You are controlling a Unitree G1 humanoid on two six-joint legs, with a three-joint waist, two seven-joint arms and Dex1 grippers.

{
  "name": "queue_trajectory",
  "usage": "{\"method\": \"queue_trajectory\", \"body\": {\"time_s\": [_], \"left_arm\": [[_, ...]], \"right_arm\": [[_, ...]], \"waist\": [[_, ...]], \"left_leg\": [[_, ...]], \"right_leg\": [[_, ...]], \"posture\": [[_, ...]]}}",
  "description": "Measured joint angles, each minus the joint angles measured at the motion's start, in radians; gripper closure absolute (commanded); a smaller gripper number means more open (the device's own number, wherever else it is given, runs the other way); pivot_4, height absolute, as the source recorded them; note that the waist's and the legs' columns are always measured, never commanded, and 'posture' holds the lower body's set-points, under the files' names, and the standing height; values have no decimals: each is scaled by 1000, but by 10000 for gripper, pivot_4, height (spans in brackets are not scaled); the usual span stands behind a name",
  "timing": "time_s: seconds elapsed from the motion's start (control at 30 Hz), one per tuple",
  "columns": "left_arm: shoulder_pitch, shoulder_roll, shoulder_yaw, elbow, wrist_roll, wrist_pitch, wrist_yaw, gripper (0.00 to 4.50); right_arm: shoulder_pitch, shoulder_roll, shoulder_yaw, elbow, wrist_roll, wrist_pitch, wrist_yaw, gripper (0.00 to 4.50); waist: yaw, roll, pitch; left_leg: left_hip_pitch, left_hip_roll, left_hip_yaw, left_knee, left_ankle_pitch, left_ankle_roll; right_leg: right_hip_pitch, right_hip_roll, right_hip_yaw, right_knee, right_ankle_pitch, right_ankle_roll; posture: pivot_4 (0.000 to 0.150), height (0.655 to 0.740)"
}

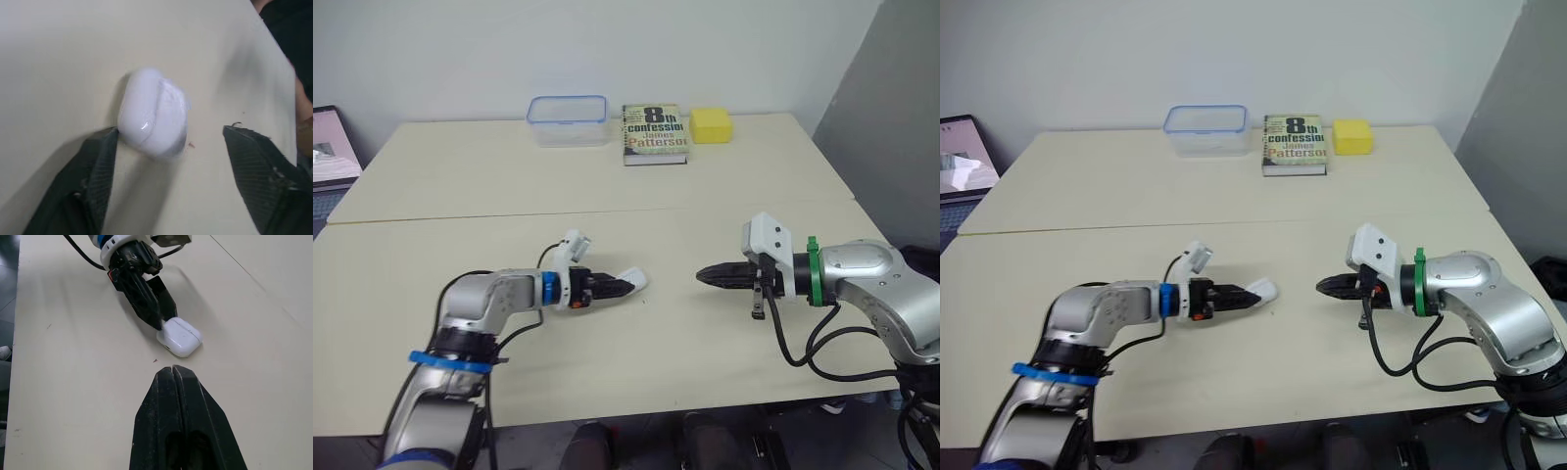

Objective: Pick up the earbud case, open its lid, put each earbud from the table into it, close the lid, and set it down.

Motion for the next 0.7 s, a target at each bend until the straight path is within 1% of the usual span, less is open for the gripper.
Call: {"method": "queue_trajectory", "body": {"time_s": [0.03,0.07,0.17,0.23,0.3,0.4,0.47,0.6,0.7], "left_arm": [[44,36,0,-46,6,-34,-9,401],[90,79,1,-91,18,-79,-22,114],[189,148,43,-152,48,-168,-28,0],[281,196,88,-185,89,-274,-43,0],[345,222,153,-203,105,-346,-63,0],[418,245,261,-307,88,-437,-116,0],[471,250,344,-401,81,-480,-116,0],[610,265,448,-503,111,-519,-102,0],[667,276,467,-552,113,-525,-114,0]], "right_arm": [[7,-6,-8,-2,0,-18,12,45000],[20,-21,-17,-4,0,-31,21,43317],[31,-62,-29,1,-6,-69,48,35521],[42,-106,-51,5,-22,-117,80,28130],[54,-145,-80,23,-27,-153,108,21217],[63,-194,-126,46,-30,-201,155,10859],[76,-219,-150,56,-33,-258,192,3845],[133,-264,-202,100,-59,-347,244,3845],[157,-269,-214,119,-78,-406,268,3845]], "waist": [[-2,0,0],[-4,0,0],[-4,0,0],[-2,0,0],[4,0,1],[18,0,2],[22,0,2],[24,0,2],[24,0,2]], "left_leg": [[0,1,1,0,0,0],[1,6,2,-1,0,0],[3,10,3,-2,0,0],[2,10,6,-2,0,0],[1,11,7,-2,0,0],[-2,10,9,-1,-1,-1],[-4,10,9,-1,-1,-1],[-6,10,10,-1,-2,-2],[-6,10,10,-1,-2,-2]], "right_leg": [[0,0,0,0,0,0],[0,0,1,0,0,0],[0,0,1,0,-1,-2],[0,1,1,0,-1,-3],[-1,0,0,-1,-1,-4],[-2,-1,0,-3,-1,-4],[-2,-2,0,-6,-1,-4],[-2,-2,0,-9,-1,-4],[-2,-2,0,-8,-1,-4]], "posture": [[1500,7400],[1500,7400],[1500,7400],[1500,7400],[1500,7400],[1500,7400],[1500,7400],[1500,7400],[1500,7400]]}}
